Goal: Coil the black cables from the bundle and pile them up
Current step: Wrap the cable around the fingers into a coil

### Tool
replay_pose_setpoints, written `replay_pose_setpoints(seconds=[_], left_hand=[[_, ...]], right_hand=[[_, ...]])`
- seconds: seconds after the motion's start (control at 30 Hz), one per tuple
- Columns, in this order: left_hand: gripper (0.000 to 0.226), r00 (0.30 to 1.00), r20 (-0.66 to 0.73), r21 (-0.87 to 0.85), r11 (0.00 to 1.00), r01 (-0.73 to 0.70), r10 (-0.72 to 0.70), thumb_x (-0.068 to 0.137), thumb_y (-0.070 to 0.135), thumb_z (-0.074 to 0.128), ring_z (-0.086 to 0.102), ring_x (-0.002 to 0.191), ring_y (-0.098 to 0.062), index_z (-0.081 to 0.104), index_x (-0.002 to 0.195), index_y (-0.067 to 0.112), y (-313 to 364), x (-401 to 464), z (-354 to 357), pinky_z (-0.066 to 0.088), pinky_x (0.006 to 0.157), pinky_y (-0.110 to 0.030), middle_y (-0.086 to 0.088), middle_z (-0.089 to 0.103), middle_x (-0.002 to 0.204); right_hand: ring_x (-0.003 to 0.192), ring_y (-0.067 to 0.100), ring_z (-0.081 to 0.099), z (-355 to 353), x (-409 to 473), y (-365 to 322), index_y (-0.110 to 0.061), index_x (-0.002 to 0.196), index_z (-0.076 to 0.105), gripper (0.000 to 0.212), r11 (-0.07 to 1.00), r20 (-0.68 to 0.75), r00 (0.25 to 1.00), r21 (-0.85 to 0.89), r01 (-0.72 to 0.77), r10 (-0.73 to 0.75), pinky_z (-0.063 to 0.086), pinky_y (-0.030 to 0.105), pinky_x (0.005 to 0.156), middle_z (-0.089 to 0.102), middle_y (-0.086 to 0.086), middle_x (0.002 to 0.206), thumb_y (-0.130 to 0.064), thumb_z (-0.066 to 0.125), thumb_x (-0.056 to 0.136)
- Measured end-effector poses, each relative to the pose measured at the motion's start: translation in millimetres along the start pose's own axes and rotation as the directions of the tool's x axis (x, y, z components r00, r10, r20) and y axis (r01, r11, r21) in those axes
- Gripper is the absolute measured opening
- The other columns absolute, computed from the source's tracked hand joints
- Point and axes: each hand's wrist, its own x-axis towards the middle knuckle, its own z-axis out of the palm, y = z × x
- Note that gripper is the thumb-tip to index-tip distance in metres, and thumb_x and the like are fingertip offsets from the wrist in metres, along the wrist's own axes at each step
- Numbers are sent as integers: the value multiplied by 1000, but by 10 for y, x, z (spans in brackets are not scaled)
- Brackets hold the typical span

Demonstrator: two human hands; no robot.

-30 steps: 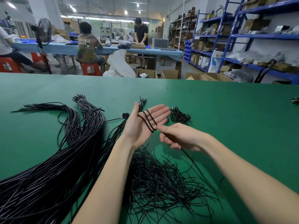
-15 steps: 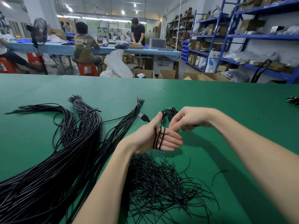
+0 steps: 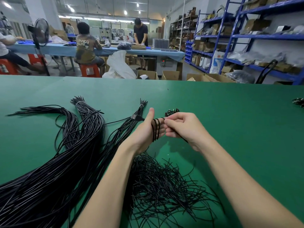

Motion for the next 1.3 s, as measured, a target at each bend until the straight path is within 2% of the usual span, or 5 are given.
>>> replay_pose_setpoints(seconds=[0.13, 0.33, 0.67, 0.87, 1.3], left_hand=[[81, 999, 42, 22, 1000, -12, 11, 105, 55, 7, 62, 87, -10, 48, 140, -5, -15, -4, 22, 40, 114, -35, 4, 66, 80], [82, 999, -8, -225, 973, -48, 47, 104, 58, 9, 65, 118, -20, 50, 140, -3, 26, 6, -38, 49, 103, -32, -19, 62, 135], [81, 972, 188, -404, 913, -52, 138, 105, 57, 14, 56, 130, -33, 55, 133, -6, 80, -97, -118, 47, 108, -40, -25, 59, 136], [37, 965, 202, -200, 971, -128, 169, 106, 22, 40, 61, 125, -28, 59, 129, 1, 23, -106, -32, 53, 98, -32, -18, 65, 132], [37, 965, 207, -343, 936, -84, 163, 106, 20, 41, 61, 124, -31, 60, 128, -3, 23, -121, -58, 55, 95, -33, -23, 63, 131]], right_hand=[[58, 8, 65, -18, -19, 79, -2, 94, 70, 4, 984, 25, 999, 177, -29, 25, 55, 17, 57, 73, 10, 77, -1, 66, 95], [71, 18, 75, -99, -77, 213, -2, 103, 70, 9, 951, 254, 953, 215, -224, 167, 63, 28, 65, 78, 11, 87, -8, 65, 97], [74, 16, 71, -336, -37, 298, -9, 88, 80, 22, 945, 482, 820, -57, -323, 310, 60, 27, 70, 75, 9, 88, -28, 82, 77], [73, 20, 66, -308, -54, 532, -7, 93, 77, 11, 981, 408, 897, 21, -192, 167, 58, 38, 79, 74, 11, 89, -17, 77, 89], [69, 16, 59, -378, -91, 636, -5, 97, 78, 12, 965, 441, 887, 141, -221, 139, 54, 30, 68, 70, 10, 87, -13, 77, 87]])
